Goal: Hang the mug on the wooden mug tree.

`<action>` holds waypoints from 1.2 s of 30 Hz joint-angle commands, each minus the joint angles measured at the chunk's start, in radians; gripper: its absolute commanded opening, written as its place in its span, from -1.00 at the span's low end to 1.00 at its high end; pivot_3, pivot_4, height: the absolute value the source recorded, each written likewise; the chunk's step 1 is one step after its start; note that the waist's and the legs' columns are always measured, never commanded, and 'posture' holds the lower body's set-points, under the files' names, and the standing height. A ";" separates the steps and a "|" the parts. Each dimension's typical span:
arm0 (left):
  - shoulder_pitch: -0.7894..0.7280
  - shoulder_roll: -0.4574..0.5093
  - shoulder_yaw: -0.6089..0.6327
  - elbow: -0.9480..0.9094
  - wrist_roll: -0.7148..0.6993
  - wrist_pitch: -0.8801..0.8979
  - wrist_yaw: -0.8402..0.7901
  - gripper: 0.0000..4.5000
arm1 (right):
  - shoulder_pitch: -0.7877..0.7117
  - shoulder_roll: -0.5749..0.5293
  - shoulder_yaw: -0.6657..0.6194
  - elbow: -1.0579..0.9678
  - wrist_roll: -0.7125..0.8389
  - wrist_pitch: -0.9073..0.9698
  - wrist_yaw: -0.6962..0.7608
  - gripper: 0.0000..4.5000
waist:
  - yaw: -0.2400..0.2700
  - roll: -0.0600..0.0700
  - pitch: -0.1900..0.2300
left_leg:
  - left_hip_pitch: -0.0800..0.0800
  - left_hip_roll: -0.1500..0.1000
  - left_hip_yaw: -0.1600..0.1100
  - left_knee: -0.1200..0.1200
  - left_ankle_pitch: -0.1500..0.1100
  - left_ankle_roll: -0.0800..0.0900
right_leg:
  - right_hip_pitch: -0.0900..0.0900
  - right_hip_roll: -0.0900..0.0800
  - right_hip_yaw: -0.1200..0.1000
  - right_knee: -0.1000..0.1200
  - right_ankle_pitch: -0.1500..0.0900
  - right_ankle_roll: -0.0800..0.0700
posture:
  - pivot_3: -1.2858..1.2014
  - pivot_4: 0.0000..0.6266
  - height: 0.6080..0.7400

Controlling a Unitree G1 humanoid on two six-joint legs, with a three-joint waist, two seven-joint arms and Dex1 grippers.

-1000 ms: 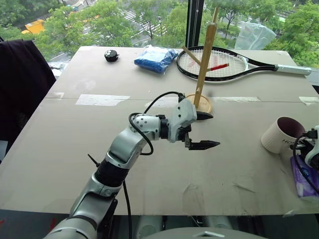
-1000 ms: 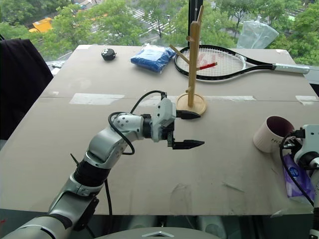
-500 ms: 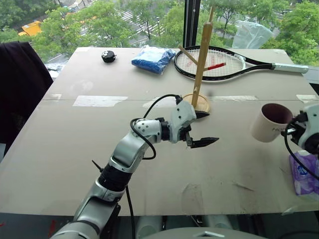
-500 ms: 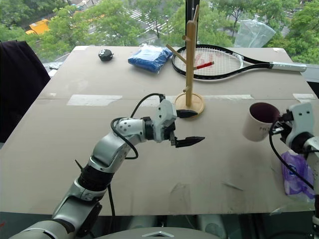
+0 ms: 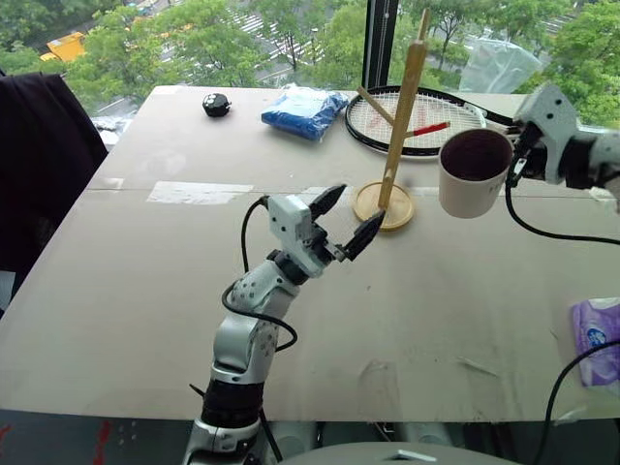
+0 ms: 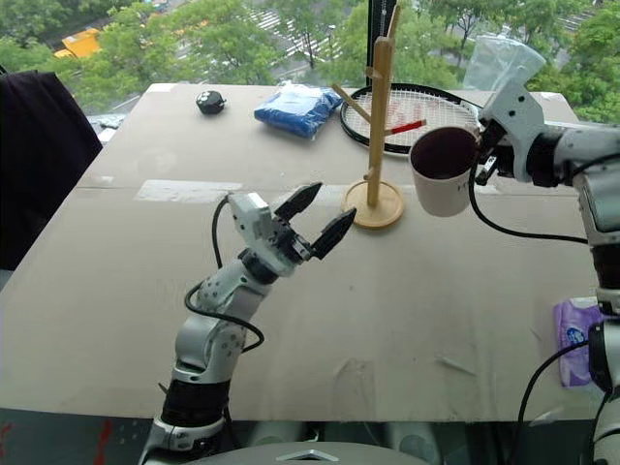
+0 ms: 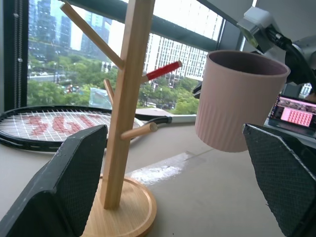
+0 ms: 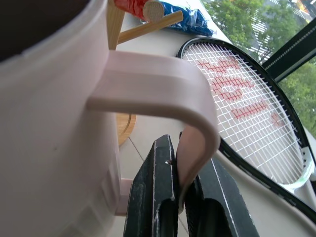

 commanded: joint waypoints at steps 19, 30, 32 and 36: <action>0.016 -0.017 -0.049 -0.099 0.063 -0.080 0.144 1.00 | -0.507 0.273 0.104 0.792 -0.275 -0.485 0.241 -0.96 | -0.004 0.002 0.001 | 0.000 0.001 0.001 -0.001 0.000 0.000 | -0.001 -0.004 -0.001 0.001 0.000 0.000 | 0.03 -0.52 0.87; 0.013 -0.026 -0.055 -0.089 0.066 -0.108 0.160 1.00 | -0.548 0.287 0.088 0.859 -0.329 -0.511 0.190 -0.03 | -0.004 0.002 0.002 | 0.000 0.001 0.001 -0.001 0.000 0.000 | -0.001 -0.005 -0.002 0.002 0.000 0.000 | 0.03 -0.52 0.87; 0.013 -0.027 -0.057 -0.085 0.066 -0.110 0.158 1.00 | -0.548 0.273 0.081 0.867 -0.333 -0.510 0.177 0.42 | -0.004 0.002 0.002 | 0.000 0.001 0.001 -0.001 0.000 0.000 | -0.001 -0.005 -0.002 0.002 0.000 0.000 | 0.03 -0.52 0.87; 0.013 -0.019 -0.065 -0.083 0.063 -0.103 0.147 1.00 | -0.543 0.230 0.059 0.868 -0.328 -0.495 0.162 0.98 | -0.003 0.002 0.002 | -0.001 0.001 0.001 -0.001 0.000 0.000 | -0.001 -0.006 -0.002 0.002 0.000 0.000 | 0.03 -0.52 0.87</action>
